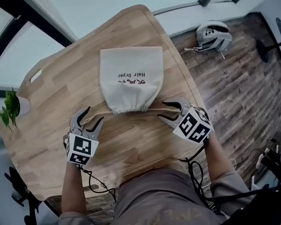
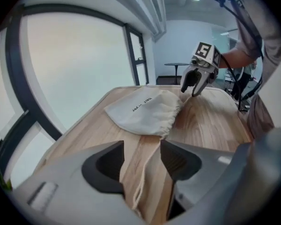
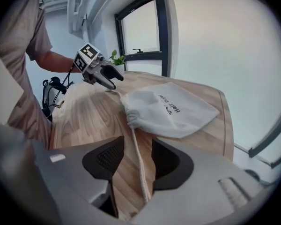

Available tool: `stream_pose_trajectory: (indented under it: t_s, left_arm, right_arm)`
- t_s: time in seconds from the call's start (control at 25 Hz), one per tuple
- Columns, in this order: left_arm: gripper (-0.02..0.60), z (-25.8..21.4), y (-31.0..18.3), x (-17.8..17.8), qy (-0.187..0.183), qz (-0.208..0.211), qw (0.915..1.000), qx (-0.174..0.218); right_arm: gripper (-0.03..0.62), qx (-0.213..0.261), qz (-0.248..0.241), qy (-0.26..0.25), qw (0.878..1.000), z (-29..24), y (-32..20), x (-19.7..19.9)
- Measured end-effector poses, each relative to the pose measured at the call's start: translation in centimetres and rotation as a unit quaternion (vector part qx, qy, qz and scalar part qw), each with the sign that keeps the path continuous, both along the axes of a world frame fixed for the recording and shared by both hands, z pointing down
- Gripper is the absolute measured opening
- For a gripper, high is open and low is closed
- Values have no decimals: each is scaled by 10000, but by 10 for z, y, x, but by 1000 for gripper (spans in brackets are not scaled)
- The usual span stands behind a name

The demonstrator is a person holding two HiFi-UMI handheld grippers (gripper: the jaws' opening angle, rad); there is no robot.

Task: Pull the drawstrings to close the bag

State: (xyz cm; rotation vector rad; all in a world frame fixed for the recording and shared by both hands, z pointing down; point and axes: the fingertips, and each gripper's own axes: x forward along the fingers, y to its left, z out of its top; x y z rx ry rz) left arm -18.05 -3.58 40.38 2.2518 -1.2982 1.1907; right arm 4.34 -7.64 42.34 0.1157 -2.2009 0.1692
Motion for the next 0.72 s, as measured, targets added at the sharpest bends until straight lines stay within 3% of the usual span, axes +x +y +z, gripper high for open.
stream_pose_trajectory:
  t_s: [0.24, 0.56, 0.72]
  left_arm:
    - [242, 15, -5, 26, 138, 790, 9961, -369]
    - [241, 52, -1, 43, 473, 1368, 9848, -962]
    - [210, 54, -4, 46, 577, 1485, 9820, -1017]
  right_arm:
    - [195, 58, -310, -99, 9995, 0, 3, -31]
    - [144, -63, -431, 188, 9989, 34, 1, -32]
    - [141, 25, -694, 248, 9973, 35, 1, -32]
